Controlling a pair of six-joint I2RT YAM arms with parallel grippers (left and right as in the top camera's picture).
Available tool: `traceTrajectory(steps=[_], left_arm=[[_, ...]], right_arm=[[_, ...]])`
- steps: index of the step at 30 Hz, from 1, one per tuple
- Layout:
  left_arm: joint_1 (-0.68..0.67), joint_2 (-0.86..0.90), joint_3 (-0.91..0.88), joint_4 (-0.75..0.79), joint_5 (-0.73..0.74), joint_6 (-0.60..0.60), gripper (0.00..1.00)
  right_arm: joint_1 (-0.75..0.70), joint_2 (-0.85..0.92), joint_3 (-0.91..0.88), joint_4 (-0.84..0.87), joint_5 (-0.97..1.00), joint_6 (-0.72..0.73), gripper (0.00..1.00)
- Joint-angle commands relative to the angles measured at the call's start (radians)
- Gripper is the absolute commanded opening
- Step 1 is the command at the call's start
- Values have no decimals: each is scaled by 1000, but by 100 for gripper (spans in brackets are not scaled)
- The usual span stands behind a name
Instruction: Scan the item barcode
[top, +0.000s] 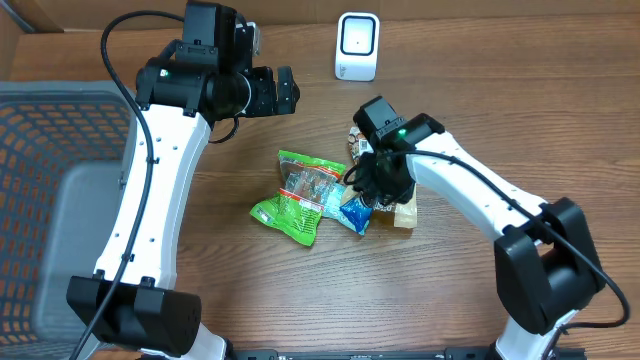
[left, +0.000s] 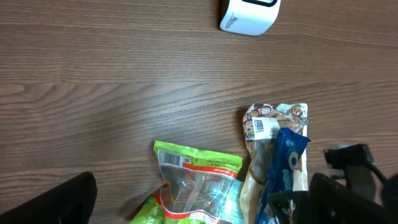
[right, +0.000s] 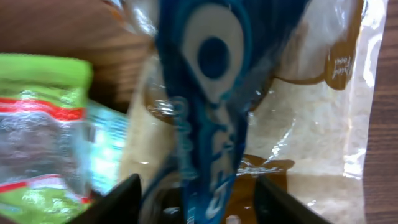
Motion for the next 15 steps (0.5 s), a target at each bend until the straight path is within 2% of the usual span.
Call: traceTrajectory(steps=[1, 3, 4, 5, 10, 15], left_arm=[[1, -5, 16, 1, -13, 27, 100], [1, -5, 16, 1, -13, 27, 100], [1, -5, 16, 1, -13, 27, 100], [1, -5, 16, 1, -13, 27, 100], [1, -5, 16, 1, -13, 27, 100], [1, -5, 16, 1, -13, 27, 100]], right_arm=[[4, 23, -10, 10, 22, 8, 46], [4, 21, -8, 11, 32, 6, 25], [3, 19, -6, 11, 34, 2, 11], [2, 19, -1, 11, 31, -19, 4], [-10, -16, 71, -43, -19, -137, 4], [-66, -94, 132, -53, -265, -317, 4]])
